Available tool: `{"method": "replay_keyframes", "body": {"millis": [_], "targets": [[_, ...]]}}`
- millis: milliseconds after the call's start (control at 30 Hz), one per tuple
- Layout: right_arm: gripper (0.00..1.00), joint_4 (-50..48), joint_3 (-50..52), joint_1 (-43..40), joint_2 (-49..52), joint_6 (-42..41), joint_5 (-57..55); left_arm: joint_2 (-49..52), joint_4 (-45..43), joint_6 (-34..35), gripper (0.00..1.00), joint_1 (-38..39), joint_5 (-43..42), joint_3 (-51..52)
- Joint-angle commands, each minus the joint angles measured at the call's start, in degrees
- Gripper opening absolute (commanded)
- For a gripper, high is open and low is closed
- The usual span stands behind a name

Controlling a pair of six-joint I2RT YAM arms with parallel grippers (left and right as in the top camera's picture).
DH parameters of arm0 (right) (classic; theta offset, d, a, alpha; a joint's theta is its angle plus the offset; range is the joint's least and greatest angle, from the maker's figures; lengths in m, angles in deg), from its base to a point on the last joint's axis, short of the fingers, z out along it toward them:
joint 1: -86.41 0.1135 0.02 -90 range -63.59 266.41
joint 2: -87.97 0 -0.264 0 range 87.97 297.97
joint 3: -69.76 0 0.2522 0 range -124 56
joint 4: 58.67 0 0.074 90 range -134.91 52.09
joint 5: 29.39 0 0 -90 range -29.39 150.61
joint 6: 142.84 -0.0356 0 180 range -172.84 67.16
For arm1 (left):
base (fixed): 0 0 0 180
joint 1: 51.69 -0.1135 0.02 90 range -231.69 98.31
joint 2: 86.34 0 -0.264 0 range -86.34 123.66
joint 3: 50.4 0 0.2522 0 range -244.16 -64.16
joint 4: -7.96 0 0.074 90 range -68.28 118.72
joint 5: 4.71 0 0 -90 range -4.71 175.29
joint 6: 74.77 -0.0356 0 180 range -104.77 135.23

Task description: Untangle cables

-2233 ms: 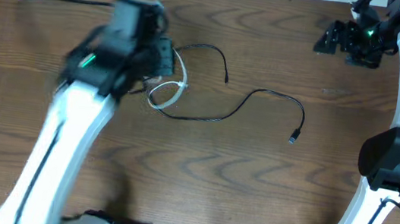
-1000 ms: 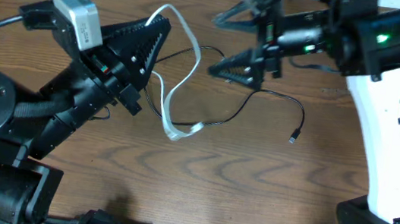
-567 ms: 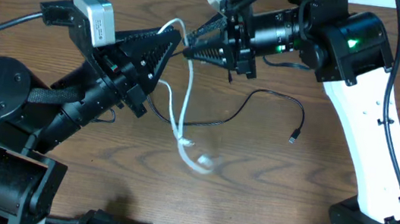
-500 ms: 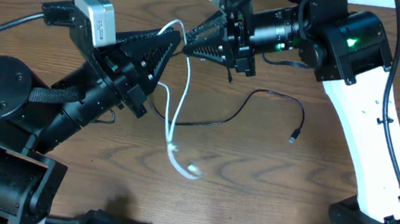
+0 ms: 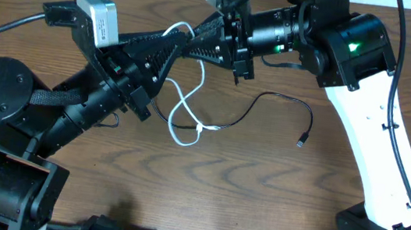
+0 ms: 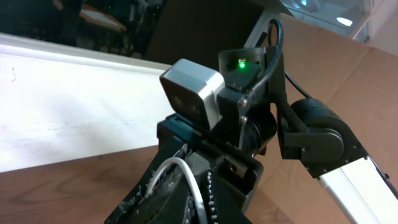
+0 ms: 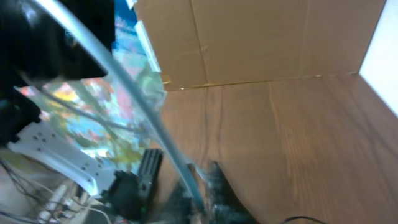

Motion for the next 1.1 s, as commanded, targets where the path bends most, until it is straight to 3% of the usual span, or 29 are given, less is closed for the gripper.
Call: {"method": "replay_keyframes", "body": {"millis": [0,100,333,500,667,1067], "targets": [[0.01,-1.66,-0.07,0.07,0.50,-5.09,-1.70,-0.11,-0.04,0.50,0.07,-0.15,-0.98,-0.85],[0.01,-2.54,-0.07,-0.90,0.31,-13.29,-12.55,0.22,0.83,0.42,0.08,-0.15,-0.70,-0.81],[0.01,-2.12,-0.09,-8.90,-3.23,-23.02,-33.62,3.06,4.98,0.24,0.28,-0.20,2.32,-0.74],[0.01,-0.72,-0.09,-19.52,-8.48,-26.67,-36.52,6.49,6.10,0.26,0.32,-0.20,2.27,-0.74],[0.01,6.16,-0.09,-35.26,-12.50,-28.28,-37.75,10.47,7.54,0.26,0.33,-0.20,2.27,-0.70],[0.01,18.69,-0.07,-61.68,-7.45,-30.10,-46.40,17.33,10.19,-2.49,0.33,-0.20,2.29,-0.70]]}}
